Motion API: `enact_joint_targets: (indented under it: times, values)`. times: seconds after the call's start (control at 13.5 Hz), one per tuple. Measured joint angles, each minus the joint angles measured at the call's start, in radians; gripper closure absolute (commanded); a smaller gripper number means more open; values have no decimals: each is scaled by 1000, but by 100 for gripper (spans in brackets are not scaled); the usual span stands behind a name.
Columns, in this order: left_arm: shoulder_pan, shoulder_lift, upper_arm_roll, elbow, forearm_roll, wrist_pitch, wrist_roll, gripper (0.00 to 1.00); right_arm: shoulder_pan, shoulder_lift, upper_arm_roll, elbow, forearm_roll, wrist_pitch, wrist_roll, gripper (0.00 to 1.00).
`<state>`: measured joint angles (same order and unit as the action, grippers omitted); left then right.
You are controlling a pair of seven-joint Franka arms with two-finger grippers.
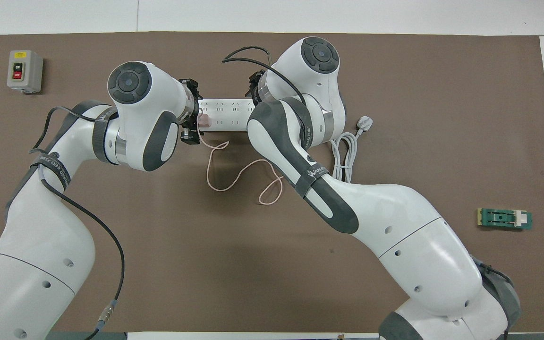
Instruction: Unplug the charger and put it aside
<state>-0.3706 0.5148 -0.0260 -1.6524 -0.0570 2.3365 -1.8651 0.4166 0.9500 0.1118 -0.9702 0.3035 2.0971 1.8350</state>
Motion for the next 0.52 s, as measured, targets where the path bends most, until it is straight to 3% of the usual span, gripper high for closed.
enact_joint_targets:
  times: [0.52]
  values:
    - [0,0,1,-3,0,10,0,3,-1,20,-1,-7,0,33,-7,1]
